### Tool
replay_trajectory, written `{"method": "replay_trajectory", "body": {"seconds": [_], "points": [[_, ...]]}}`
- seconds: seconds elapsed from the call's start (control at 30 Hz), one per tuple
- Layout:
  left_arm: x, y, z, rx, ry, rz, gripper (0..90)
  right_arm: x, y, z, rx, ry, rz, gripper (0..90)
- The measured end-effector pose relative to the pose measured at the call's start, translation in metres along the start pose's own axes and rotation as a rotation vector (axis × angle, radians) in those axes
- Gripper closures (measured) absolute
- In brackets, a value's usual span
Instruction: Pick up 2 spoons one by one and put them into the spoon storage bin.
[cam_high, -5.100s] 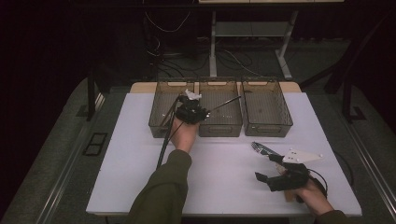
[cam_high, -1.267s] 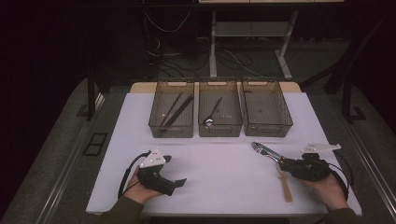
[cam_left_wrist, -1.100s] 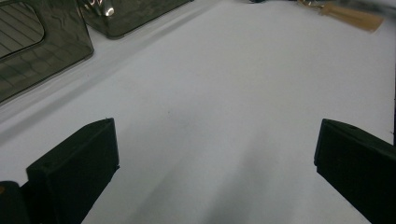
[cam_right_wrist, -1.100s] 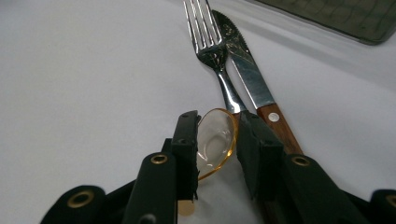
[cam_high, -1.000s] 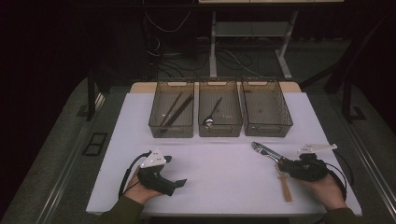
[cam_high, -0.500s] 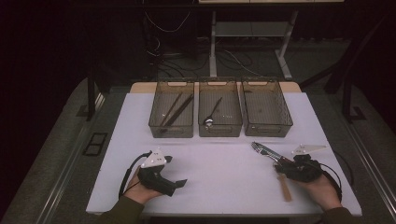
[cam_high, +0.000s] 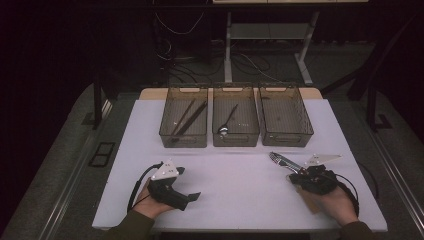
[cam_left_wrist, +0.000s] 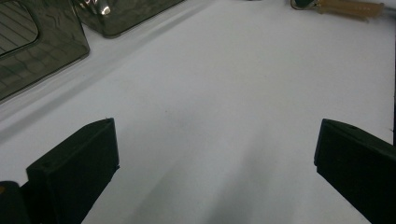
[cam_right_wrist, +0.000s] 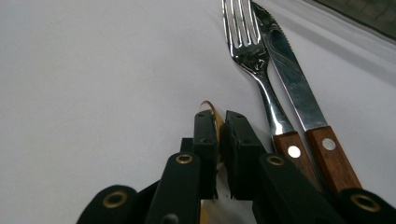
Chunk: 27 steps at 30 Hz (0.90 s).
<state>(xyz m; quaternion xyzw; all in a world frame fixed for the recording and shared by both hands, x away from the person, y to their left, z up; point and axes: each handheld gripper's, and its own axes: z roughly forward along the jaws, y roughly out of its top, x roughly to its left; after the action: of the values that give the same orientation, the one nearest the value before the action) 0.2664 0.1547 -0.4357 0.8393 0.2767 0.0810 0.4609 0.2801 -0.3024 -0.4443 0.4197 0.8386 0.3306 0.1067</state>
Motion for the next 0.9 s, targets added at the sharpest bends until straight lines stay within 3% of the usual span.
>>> {"method": "replay_trajectory", "body": {"seconds": [0.33, 0.9], "points": [[0.000, 0.000, 0.000, -0.006, -0.007, 0.000, 0.0, 0.005, 0.002, -0.001, 0.000, -0.025, -0.056, 84.4], [0.000, 0.000, 0.001, -0.014, -0.023, 0.008, 0.0, 0.000, 0.014, -0.015, -0.071, 0.000, -0.060, 84.9]]}}
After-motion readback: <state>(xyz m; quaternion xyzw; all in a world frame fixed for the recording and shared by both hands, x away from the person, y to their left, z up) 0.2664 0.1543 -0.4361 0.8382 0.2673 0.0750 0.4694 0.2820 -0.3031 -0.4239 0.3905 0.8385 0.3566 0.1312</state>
